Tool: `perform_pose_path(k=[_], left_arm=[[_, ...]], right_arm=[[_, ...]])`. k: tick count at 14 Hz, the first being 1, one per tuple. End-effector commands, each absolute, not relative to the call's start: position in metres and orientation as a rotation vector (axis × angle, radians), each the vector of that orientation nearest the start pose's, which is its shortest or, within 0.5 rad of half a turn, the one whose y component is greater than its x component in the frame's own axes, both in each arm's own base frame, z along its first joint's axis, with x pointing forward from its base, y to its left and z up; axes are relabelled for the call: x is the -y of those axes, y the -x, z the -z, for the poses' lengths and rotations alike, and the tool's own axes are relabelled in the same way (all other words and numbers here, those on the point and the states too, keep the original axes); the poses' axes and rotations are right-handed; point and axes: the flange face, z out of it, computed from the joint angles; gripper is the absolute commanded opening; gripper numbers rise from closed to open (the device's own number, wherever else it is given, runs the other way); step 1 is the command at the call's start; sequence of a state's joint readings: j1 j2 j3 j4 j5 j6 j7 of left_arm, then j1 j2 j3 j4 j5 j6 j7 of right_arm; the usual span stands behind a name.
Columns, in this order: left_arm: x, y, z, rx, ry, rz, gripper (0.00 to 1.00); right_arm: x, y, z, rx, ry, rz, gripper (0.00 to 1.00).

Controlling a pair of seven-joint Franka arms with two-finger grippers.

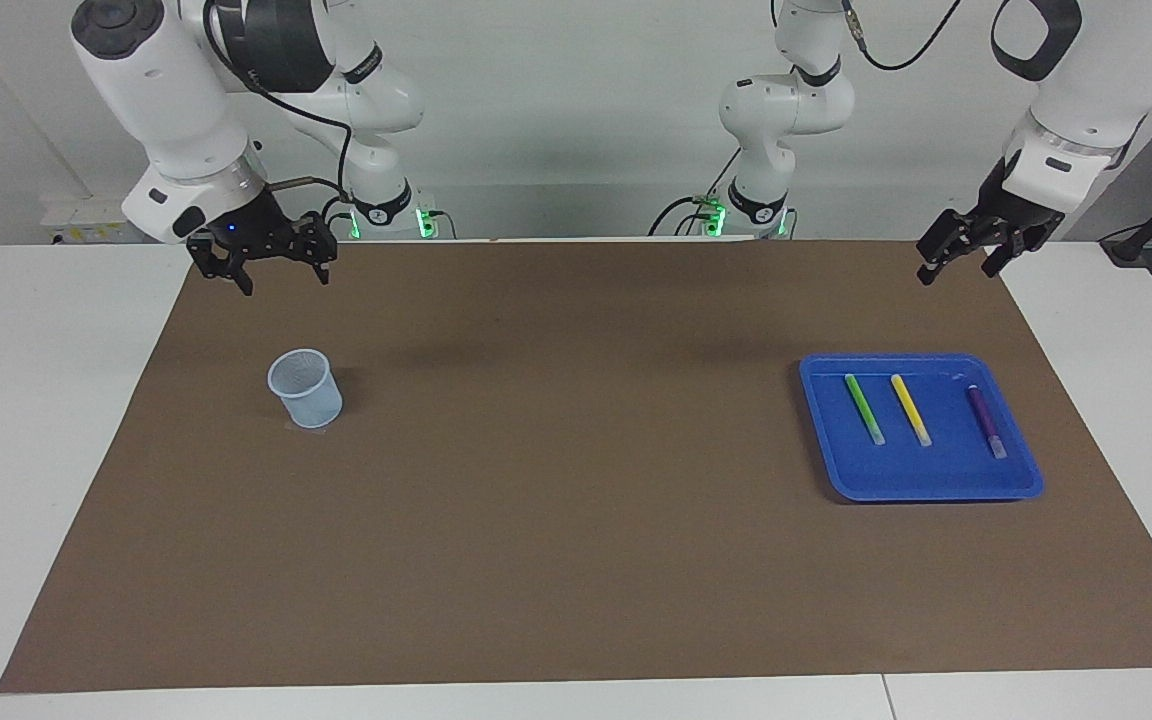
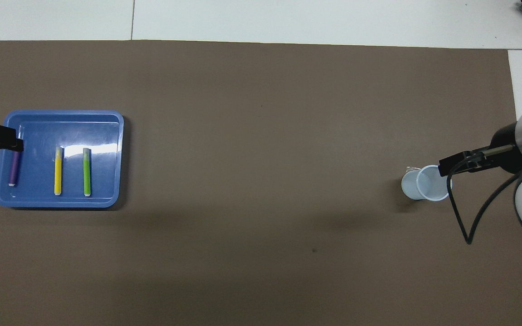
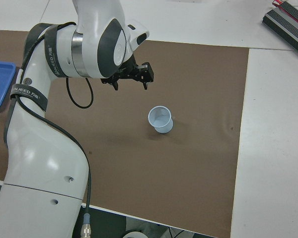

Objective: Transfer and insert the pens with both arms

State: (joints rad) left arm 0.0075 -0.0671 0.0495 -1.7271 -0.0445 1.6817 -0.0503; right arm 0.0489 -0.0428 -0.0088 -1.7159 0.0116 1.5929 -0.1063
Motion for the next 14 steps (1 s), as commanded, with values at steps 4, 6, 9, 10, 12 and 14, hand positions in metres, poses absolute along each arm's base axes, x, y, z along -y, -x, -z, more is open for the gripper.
perform_pose_path(k=[4, 6, 9, 10, 12, 14], left_arm=[[-0.025, -0.522, -0.560, 0.175, 3.196, 0.045, 1.00], [-0.026, -0.523, -0.546, 0.181, 3.195, 0.057, 1.00], [-0.026, -0.526, -0.522, 0.186, 3.194, 0.052, 1.00], [-0.026, -0.527, -0.514, 0.187, 3.193, 0.057, 1.00], [-0.026, -0.530, -0.496, 0.191, 3.191, 0.062, 1.00], [-0.026, -0.535, -0.483, 0.191, 3.189, 0.057, 1.00]], right_arm=[[-0.020, -0.538, -0.584, 0.237, 3.105, -0.123, 1.00], [-0.020, -0.538, -0.584, 0.237, 3.105, -0.123, 1.00], [-0.020, -0.538, -0.584, 0.237, 3.105, -0.123, 1.00], [-0.020, -0.538, -0.584, 0.237, 3.105, -0.123, 1.00], [-0.020, -0.538, -0.584, 0.239, 3.105, -0.123, 1.00], [-0.020, -0.538, -0.584, 0.234, 3.105, -0.123, 1.00]])
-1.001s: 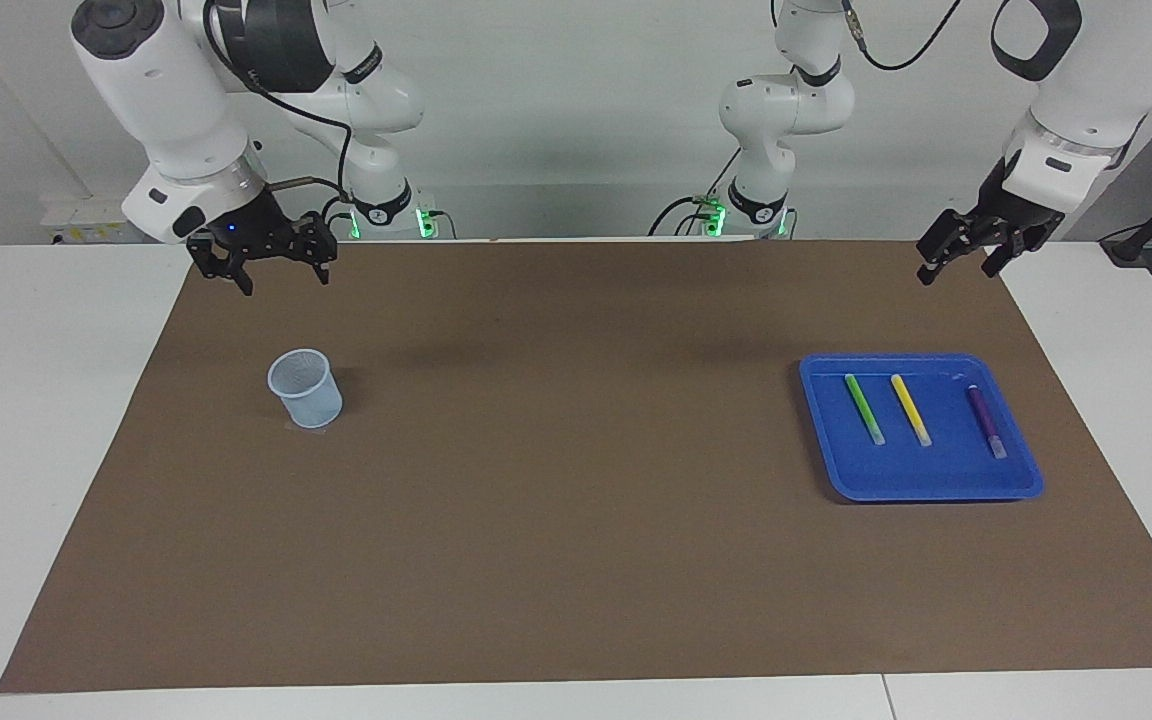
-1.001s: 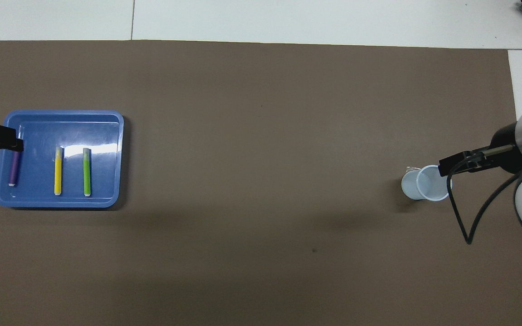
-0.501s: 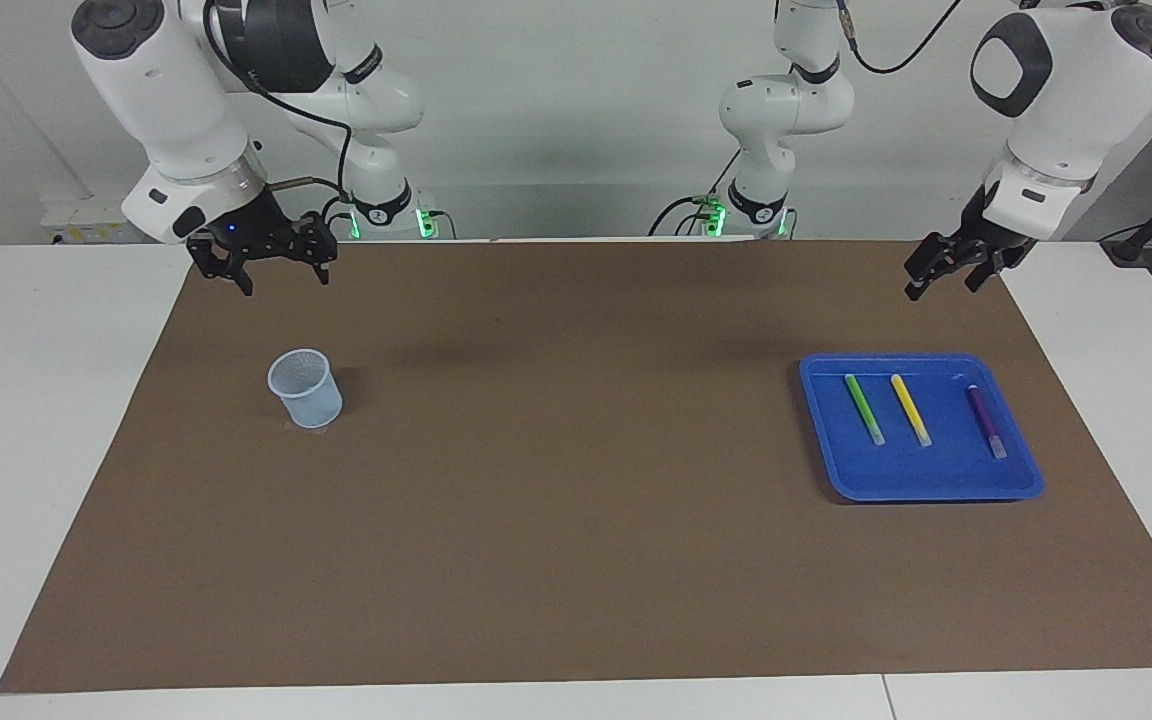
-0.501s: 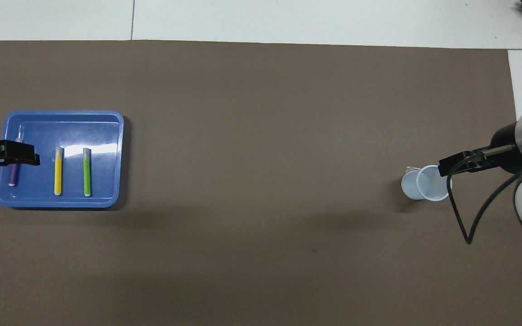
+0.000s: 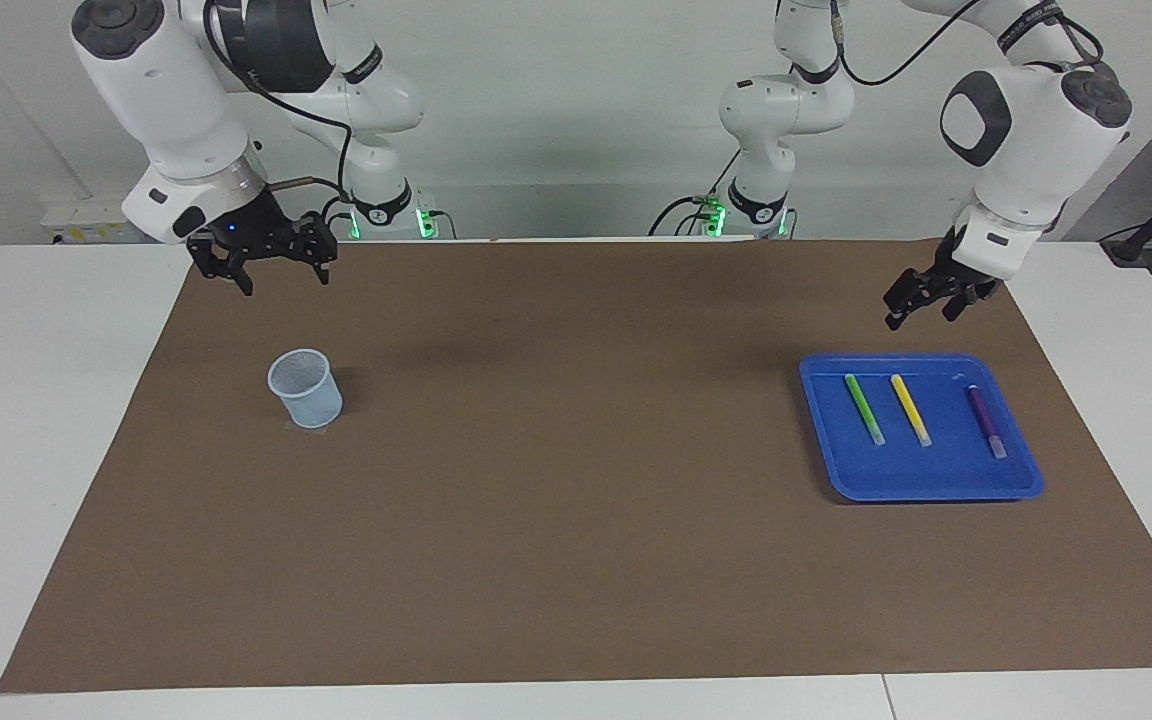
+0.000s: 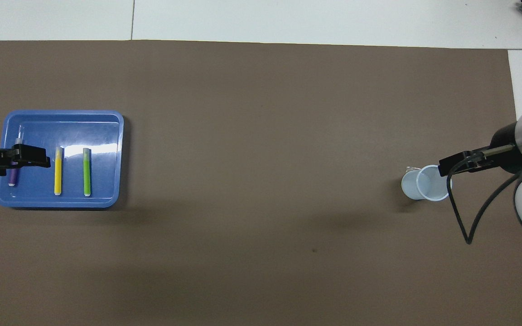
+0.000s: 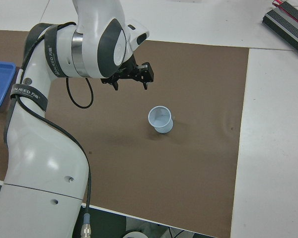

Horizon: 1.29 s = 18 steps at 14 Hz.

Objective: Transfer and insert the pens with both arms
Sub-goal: 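Lower the left gripper over the green pen and close on it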

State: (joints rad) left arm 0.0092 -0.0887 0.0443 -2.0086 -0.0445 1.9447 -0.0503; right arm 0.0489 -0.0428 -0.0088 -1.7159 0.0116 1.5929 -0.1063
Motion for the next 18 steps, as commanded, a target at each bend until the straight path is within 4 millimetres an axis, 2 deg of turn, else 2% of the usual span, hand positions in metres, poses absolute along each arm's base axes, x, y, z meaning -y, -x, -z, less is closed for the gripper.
perform_pose_path(k=[1, 12, 18], left_arm=[[-0.027, -0.538, -0.476, 0.192, 3.189, 0.052, 1.00], [-0.023, -0.564, -0.378, 0.191, 3.176, 0.066, 1.00], [-0.022, -0.573, -0.340, 0.187, 3.171, 0.052, 1.00]], right_arm=[[-0.020, -0.538, -0.584, 0.237, 3.105, -0.123, 1.00], [-0.020, -0.538, -0.583, 0.237, 3.105, -0.125, 1.00], [-0.020, -0.538, -0.584, 0.237, 3.105, -0.123, 1.00]])
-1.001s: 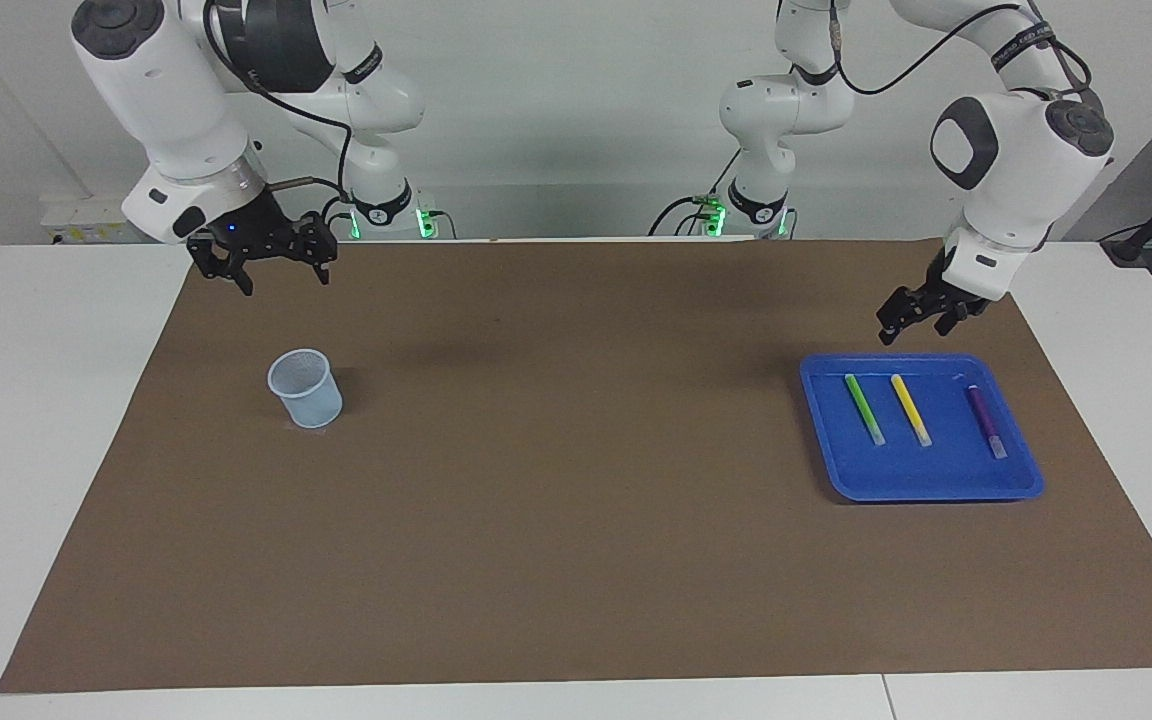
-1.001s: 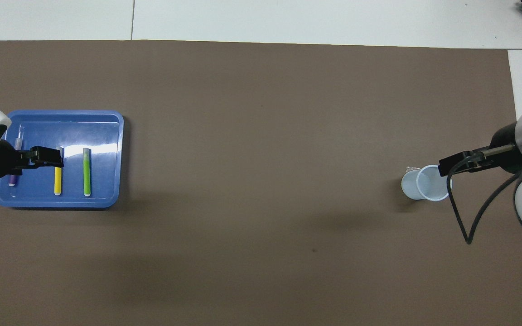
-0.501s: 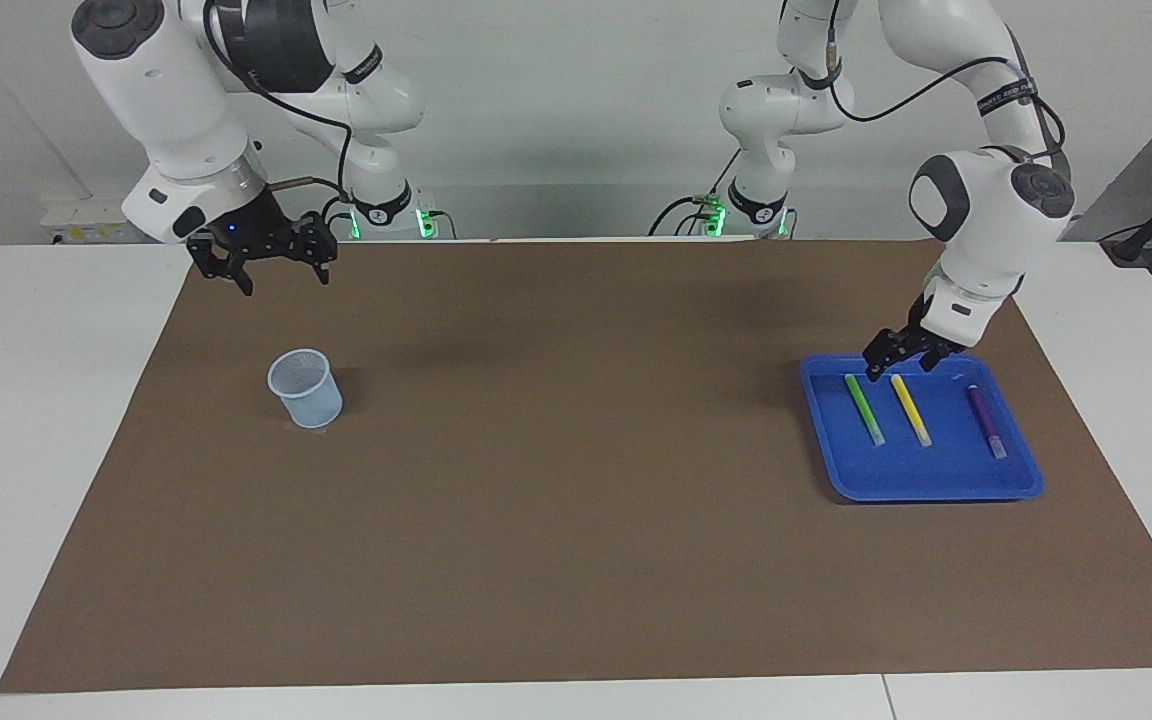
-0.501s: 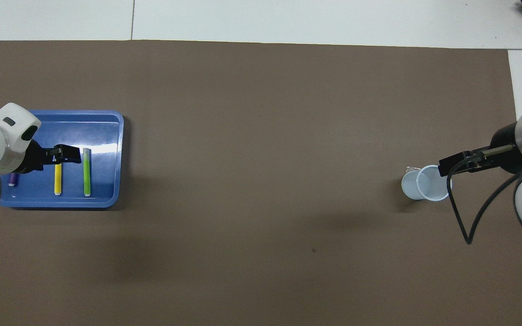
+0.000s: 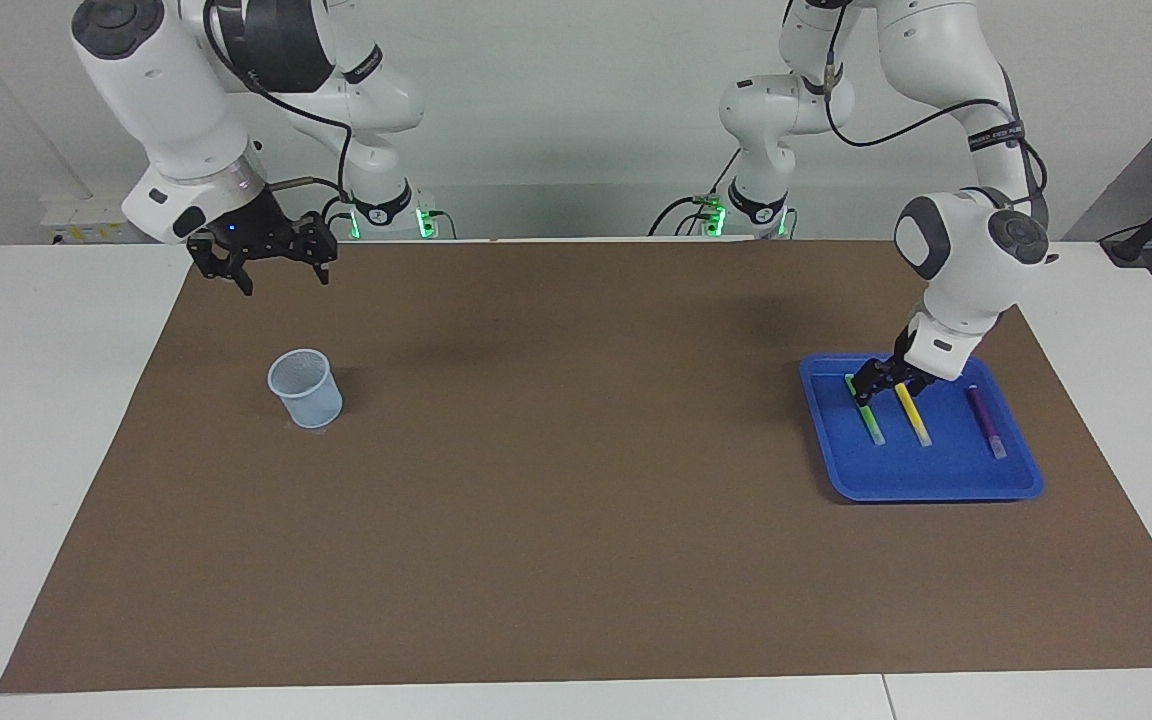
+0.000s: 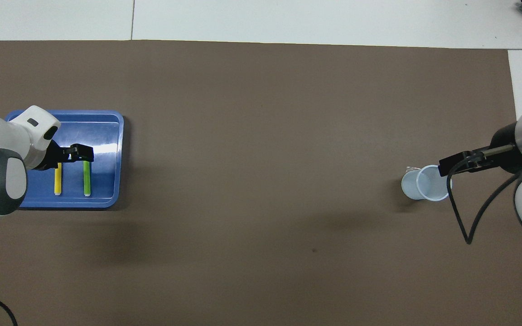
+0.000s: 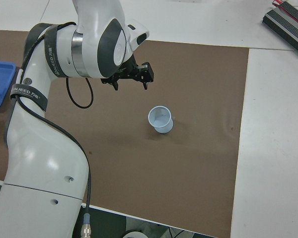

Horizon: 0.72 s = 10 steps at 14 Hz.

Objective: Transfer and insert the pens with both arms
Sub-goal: 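Lower the left gripper over the green pen and close on it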

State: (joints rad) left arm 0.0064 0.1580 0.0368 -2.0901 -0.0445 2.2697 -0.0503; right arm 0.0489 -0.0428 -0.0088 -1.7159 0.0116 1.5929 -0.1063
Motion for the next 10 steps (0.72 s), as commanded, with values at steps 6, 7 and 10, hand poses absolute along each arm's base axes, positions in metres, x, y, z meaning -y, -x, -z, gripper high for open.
perform_pose_path(k=[6, 7, 10], left_arm=[[-0.023, -0.580, -0.311, 0.185, 3.167, 0.052, 0.99], [-0.023, -0.579, -0.309, 0.185, 3.167, 0.047, 0.97], [-0.024, -0.579, -0.305, 0.186, 3.166, 0.037, 0.90]], right_arm=[[-0.020, -0.538, -0.584, 0.237, 3.105, -0.123, 1.00], [-0.020, -0.538, -0.584, 0.237, 3.105, -0.123, 1.00], [-0.020, -0.538, -0.584, 0.237, 3.105, -0.123, 1.00]])
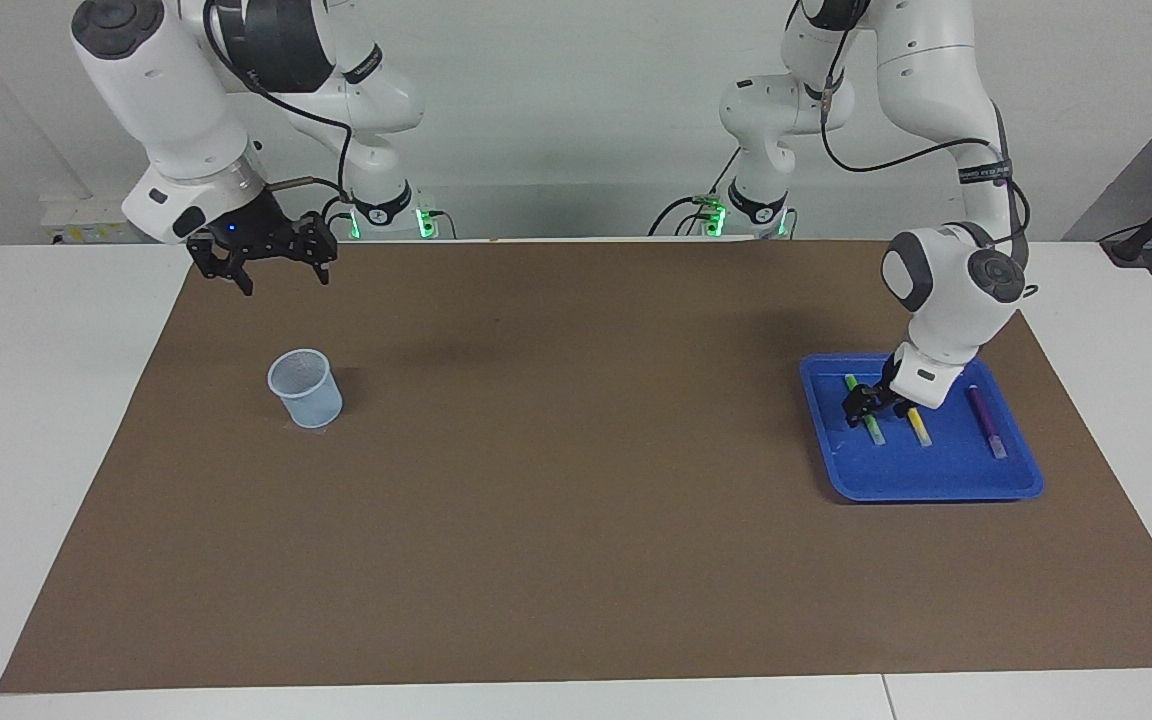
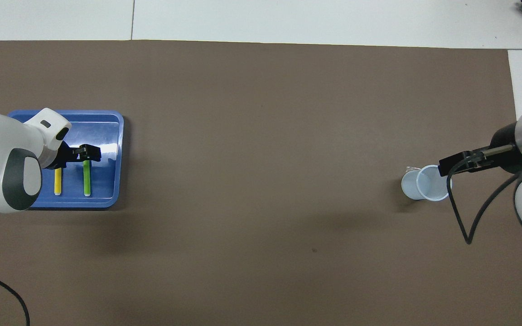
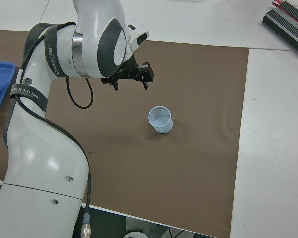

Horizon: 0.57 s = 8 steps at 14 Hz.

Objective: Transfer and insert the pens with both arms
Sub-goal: 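Lower the left gripper over the green pen and close on it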

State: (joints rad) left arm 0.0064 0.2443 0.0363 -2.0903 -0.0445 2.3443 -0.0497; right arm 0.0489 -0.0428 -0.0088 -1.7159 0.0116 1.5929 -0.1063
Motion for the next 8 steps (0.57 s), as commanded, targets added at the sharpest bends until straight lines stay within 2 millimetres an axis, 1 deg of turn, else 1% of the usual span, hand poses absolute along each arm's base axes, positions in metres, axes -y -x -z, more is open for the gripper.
perform_pose_path(k=[1, 2, 5, 7, 8], left_arm=[[-0.025, -0.578, -0.304, 0.188, 3.166, 0.035, 0.85], [-0.026, -0.577, -0.302, 0.191, 3.166, 0.028, 0.81], [-0.026, -0.573, -0.291, 0.193, 3.163, 0.054, 0.77], [-0.026, -0.573, -0.289, 0.193, 3.163, 0.062, 0.64], [-0.027, -0.573, -0.288, 0.196, 3.162, 0.064, 0.51]], right_arm=[[-0.020, -0.538, -0.584, 0.237, 3.105, -0.123, 1.00], [-0.020, -0.538, -0.584, 0.237, 3.105, -0.123, 1.00], [-0.020, -0.538, -0.584, 0.237, 3.105, -0.123, 1.00], [-0.020, -0.538, -0.584, 0.239, 3.105, -0.123, 1.00], [-0.020, -0.538, -0.584, 0.237, 3.105, -0.123, 1.00]])
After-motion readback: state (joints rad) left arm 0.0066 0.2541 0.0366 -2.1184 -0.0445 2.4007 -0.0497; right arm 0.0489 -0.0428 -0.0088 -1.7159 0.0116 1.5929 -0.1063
